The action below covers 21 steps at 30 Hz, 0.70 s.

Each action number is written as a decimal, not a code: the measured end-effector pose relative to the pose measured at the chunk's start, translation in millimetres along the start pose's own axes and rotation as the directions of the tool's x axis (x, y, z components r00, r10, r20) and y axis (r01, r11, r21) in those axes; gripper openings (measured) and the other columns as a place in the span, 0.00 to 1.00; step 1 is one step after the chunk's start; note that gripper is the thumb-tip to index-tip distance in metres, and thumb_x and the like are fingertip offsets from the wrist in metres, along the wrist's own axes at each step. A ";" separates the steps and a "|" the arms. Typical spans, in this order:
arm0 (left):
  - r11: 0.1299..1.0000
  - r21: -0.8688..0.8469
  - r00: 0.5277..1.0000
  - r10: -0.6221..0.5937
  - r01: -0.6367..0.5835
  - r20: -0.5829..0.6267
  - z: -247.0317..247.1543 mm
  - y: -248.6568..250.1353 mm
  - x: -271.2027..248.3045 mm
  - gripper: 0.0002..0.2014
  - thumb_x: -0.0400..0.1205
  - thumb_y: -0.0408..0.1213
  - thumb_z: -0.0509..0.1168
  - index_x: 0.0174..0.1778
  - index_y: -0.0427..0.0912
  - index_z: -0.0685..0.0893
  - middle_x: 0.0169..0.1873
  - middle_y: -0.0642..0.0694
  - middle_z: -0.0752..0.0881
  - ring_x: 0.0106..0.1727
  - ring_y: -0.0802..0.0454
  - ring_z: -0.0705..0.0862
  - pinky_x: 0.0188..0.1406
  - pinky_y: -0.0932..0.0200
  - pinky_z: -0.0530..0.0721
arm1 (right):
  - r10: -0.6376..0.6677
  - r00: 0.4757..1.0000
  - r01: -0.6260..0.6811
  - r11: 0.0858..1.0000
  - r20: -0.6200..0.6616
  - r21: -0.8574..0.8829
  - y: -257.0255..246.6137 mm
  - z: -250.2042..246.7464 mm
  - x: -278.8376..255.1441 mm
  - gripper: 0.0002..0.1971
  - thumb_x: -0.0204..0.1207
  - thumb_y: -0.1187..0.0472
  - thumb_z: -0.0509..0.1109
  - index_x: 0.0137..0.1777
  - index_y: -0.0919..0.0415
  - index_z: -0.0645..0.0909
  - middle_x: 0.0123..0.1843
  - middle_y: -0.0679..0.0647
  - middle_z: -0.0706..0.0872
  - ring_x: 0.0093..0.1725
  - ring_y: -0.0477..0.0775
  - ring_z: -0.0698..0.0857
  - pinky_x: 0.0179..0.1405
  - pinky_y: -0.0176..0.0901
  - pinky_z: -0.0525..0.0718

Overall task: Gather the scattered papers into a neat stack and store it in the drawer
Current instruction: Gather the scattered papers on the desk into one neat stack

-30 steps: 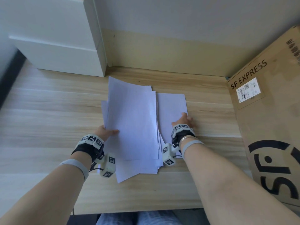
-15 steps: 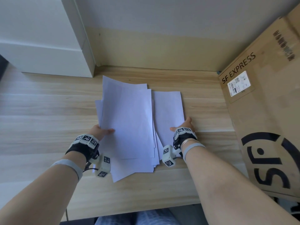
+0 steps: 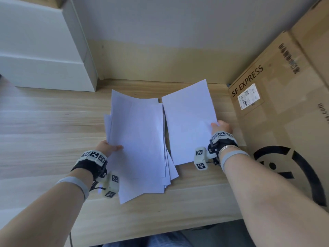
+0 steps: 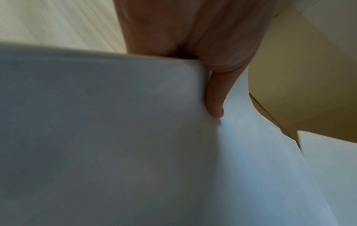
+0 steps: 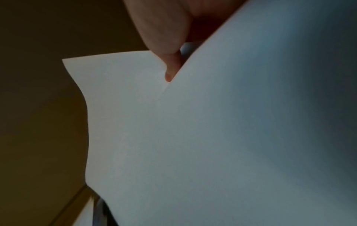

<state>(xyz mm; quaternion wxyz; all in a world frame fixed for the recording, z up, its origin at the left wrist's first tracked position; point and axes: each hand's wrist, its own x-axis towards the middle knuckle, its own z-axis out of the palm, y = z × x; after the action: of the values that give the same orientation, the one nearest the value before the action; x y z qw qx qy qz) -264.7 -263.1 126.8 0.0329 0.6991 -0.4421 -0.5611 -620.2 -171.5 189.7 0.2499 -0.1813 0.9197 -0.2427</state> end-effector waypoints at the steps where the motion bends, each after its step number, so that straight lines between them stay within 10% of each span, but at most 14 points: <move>1: 1.000 0.003 1.000 0.002 -0.002 0.001 -0.5 0.7 -0.9 0.26 0.75 0.32 0.72 0.67 0.27 0.77 0.64 0.28 0.82 0.64 0.31 0.82 0.61 0.48 0.78 | 0.002 1.000 -0.001 1.000 -0.017 0.014 -1.8 -8.5 2.0 0.18 0.82 0.63 0.60 0.68 0.69 0.77 0.59 0.65 0.84 0.55 0.62 0.83 0.50 0.42 0.76; 4: 1.000 0.001 1.000 -0.006 0.006 0.019 -2.3 2.6 -2.8 0.26 0.75 0.32 0.72 0.68 0.27 0.77 0.63 0.28 0.82 0.63 0.30 0.82 0.62 0.46 0.79 | 0.019 1.000 -0.020 0.999 0.014 0.045 -10.2 -20.8 6.8 0.15 0.81 0.65 0.59 0.60 0.72 0.80 0.46 0.60 0.79 0.44 0.56 0.76 0.43 0.41 0.71; 16: 0.994 0.108 0.998 0.003 -0.009 0.060 4.5 14.7 -10.9 0.30 0.77 0.50 0.68 0.68 0.29 0.78 0.64 0.26 0.82 0.66 0.29 0.80 0.66 0.40 0.77 | 0.010 0.923 0.065 0.981 0.385 -0.183 -16.1 88.3 -48.2 0.21 0.77 0.60 0.66 0.69 0.65 0.76 0.68 0.62 0.83 0.65 0.62 0.82 0.61 0.46 0.79; 21: 0.988 0.155 0.999 -0.007 -0.001 0.054 12.5 20.8 -13.7 0.33 0.78 0.51 0.66 0.69 0.26 0.75 0.69 0.25 0.77 0.70 0.29 0.77 0.70 0.42 0.74 | -0.109 0.929 0.110 0.994 0.353 0.018 -18.3 115.4 -65.2 0.44 0.73 0.57 0.74 0.83 0.53 0.50 0.81 0.57 0.65 0.78 0.58 0.68 0.77 0.51 0.69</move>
<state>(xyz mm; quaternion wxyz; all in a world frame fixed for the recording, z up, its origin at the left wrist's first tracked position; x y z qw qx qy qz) -286.7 -261.2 143.8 -0.0343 0.6847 -0.4840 -0.5438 -500.3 -197.9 136.4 0.3967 -0.2732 0.8486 -0.2188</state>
